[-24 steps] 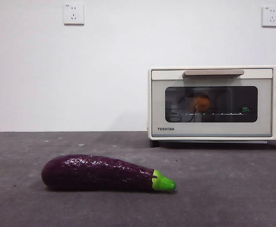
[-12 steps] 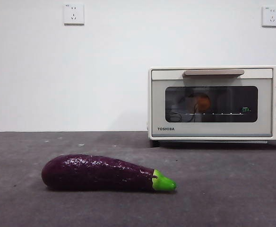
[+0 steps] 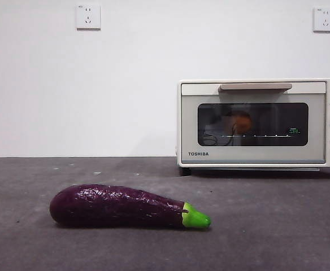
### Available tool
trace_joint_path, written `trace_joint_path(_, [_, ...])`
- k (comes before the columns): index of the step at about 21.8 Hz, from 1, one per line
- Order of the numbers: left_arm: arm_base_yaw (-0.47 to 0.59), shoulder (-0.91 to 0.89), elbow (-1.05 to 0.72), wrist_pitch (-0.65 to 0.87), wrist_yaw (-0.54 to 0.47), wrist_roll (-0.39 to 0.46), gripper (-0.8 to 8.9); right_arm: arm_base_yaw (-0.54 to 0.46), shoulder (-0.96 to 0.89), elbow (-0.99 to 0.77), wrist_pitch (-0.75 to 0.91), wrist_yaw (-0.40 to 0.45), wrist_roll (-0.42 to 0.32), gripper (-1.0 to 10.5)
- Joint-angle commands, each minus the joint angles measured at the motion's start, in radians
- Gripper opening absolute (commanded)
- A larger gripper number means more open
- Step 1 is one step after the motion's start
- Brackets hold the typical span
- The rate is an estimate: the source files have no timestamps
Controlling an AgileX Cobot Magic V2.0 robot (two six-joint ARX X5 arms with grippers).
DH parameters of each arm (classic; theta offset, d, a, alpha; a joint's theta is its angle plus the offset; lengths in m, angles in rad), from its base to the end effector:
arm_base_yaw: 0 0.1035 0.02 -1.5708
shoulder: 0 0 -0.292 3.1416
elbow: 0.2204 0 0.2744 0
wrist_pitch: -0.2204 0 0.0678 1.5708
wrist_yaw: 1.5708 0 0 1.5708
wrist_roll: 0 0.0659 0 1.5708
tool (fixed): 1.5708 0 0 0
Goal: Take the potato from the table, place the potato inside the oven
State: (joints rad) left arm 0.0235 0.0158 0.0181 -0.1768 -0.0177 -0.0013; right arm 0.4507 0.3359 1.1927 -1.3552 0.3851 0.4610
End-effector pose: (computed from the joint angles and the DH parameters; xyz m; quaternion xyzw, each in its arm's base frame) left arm 0.1273 0.0042 0.1455 -0.0009 0.0871 0.0206 0.9960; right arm -0.0004 -0.0277 0.3798 0.1238 0.2267 -0.0206 0.9658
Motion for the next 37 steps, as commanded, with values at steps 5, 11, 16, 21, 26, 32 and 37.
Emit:
trace_joint_path(5, [0.003, 0.0, -0.01, 0.011, 0.0, -0.008, -0.04, 0.0, -0.005, 0.001, -0.022, 0.103, -0.108, 0.0])
trace_joint_path(11, [0.003, 0.0, -0.01, 0.011, 0.0, -0.008, -0.04, -0.041, -0.02, -0.048, 0.166, 0.153, -0.319, 0.0])
trace_joint_path(16, [0.003, 0.0, -0.01, 0.011, 0.0, -0.008, -0.04, -0.185, -0.044, -0.2, 0.512, -0.066, -0.576, 0.0])
trace_joint_path(21, [0.003, 0.0, -0.01, 0.011, 0.0, -0.008, -0.04, -0.374, -0.047, -0.418, 0.841, -0.514, -0.663, 0.0])
trace_joint_path(26, [0.003, 0.0, -0.01, 0.011, 0.0, -0.008, -0.04, -0.528, -0.047, -0.671, 1.177, -0.75, -0.553, 0.0])
trace_joint_path(32, [0.003, 0.0, -0.01, 0.011, 0.0, -0.008, -0.04, -0.603, -0.097, -0.912, 1.327, -0.651, -0.48, 0.0])
trace_joint_path(37, [0.003, 0.002, -0.01, 0.011, 0.0, -0.008, -0.04, -0.602, -0.193, -1.064, 1.385, -0.632, -0.48, 0.0])
